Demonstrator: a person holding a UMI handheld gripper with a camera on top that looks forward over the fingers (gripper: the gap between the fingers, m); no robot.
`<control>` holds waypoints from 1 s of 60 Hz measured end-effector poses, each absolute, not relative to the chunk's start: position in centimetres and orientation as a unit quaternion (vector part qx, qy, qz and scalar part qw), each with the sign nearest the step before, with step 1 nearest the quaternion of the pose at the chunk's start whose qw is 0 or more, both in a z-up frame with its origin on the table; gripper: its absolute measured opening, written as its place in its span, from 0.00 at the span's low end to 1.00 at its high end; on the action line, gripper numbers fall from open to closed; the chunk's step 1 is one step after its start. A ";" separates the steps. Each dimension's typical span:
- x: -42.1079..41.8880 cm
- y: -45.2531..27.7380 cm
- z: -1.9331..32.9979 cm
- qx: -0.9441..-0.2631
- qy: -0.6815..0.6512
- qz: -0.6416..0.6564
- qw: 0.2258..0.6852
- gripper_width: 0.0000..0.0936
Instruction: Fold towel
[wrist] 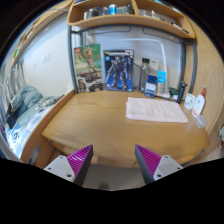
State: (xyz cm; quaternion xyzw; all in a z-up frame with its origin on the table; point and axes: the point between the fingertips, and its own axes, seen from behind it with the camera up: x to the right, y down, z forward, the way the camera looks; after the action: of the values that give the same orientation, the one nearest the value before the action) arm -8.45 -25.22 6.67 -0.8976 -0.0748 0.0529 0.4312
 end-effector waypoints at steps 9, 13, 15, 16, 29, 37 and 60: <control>-6.3 -16.0 3.8 -0.903 -0.054 0.022 0.425 0.91; -5.6 -11.9 2.9 -0.904 -0.042 0.011 0.425 0.91; -5.2 -9.8 2.6 -0.904 -0.035 0.005 0.426 0.91; -5.0 -8.8 2.4 -0.904 -0.032 0.002 0.426 0.91; -4.0 1.8 1.4 -0.897 -0.018 -0.021 0.441 0.81; -3.6 4.5 -0.5 -0.902 -0.014 -0.036 0.430 0.68; -2.6 5.0 -1.0 -0.896 -0.029 -0.057 0.439 0.04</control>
State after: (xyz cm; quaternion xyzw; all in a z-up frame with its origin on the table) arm -2.59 5.05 -1.02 -0.8964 -0.0289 -0.0568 0.4387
